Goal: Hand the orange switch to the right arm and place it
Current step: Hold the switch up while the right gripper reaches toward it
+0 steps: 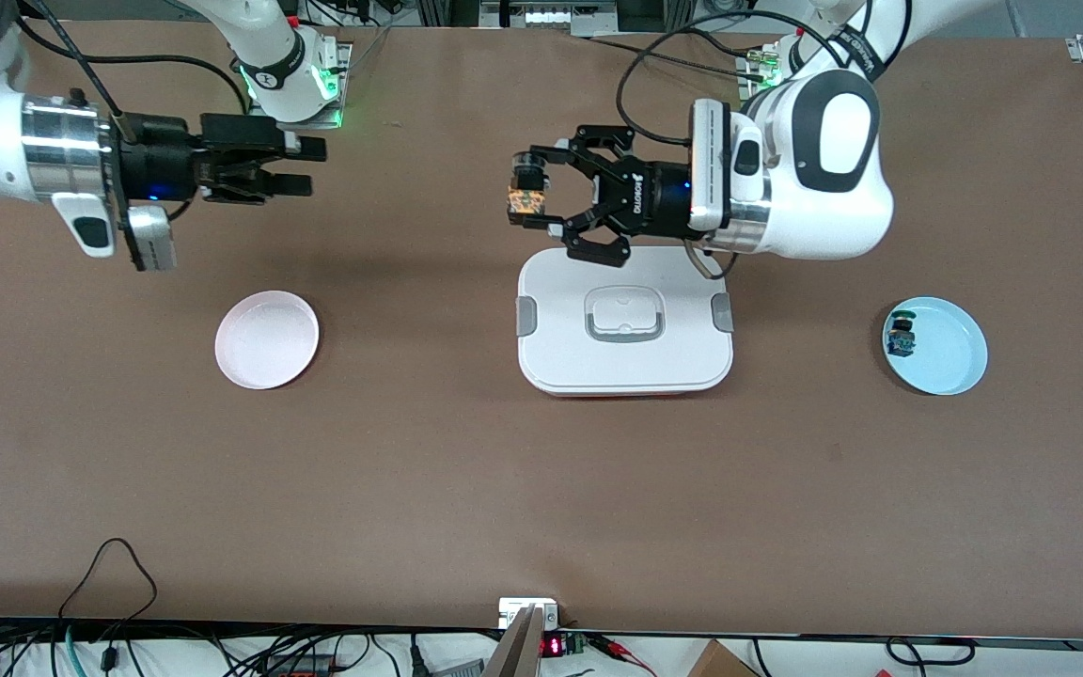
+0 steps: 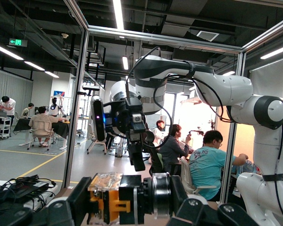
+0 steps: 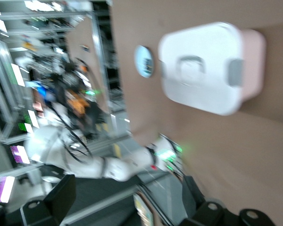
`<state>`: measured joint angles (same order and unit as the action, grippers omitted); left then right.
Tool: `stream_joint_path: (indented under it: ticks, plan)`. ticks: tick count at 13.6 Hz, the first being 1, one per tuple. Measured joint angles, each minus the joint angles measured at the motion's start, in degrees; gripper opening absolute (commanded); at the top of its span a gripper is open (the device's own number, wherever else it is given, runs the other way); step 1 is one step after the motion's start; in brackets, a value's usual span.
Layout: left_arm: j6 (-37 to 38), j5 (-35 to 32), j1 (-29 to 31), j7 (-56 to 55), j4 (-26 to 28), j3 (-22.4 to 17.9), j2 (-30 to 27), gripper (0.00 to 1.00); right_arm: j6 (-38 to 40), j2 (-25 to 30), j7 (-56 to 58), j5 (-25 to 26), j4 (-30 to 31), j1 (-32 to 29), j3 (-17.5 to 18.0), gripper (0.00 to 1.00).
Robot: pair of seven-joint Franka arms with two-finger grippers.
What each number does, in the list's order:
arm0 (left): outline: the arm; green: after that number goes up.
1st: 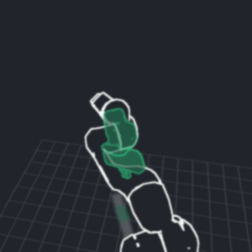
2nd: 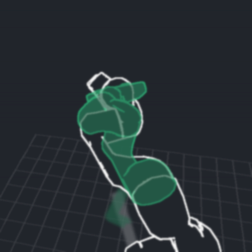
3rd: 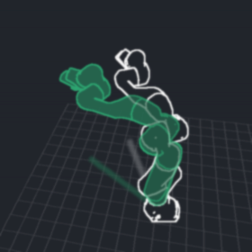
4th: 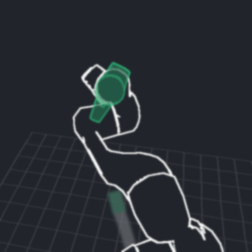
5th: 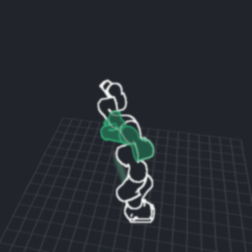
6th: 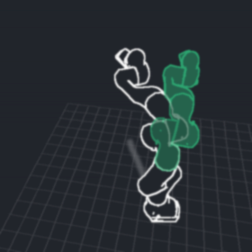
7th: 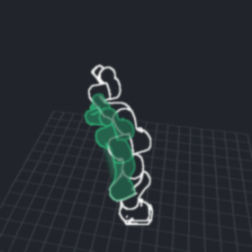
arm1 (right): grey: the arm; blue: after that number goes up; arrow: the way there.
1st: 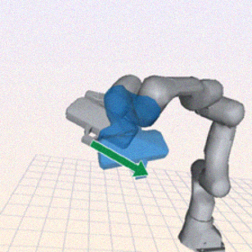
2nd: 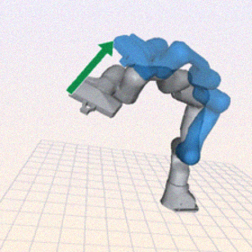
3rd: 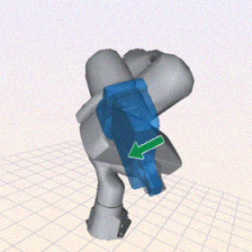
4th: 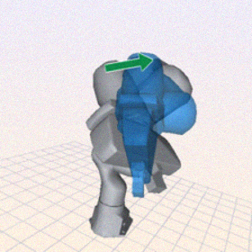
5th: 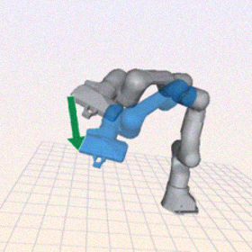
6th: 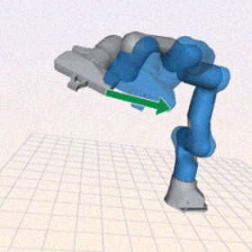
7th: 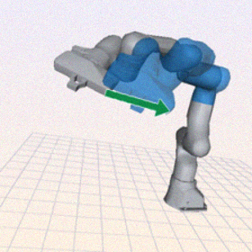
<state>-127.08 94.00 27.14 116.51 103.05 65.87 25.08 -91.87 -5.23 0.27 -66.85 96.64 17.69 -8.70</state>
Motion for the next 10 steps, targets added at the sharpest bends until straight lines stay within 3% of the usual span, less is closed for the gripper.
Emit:
stream_joint_path:
  ticks: [3,5,10]
  plan:
    - [-1.44,0.94,0.00,0.00,1.36,1.47,0.00,0.00,-8.61,-1.19,-0.01,-6.89,0.00,6.51,0.22,1.00]
    - [-1.50,0.95,0.11,0.00,1.39,1.53,0.00,0.00,-12.49,-1.60,-0.09,-8.84,0.00,9.94,0.29,1.00]
    - [-1.51,0.95,0.82,0.00,1.39,1.54,0.00,0.00,-13.40,-3.51,-0.11,-13.09,0.59,10.76,-0.18,1.00]
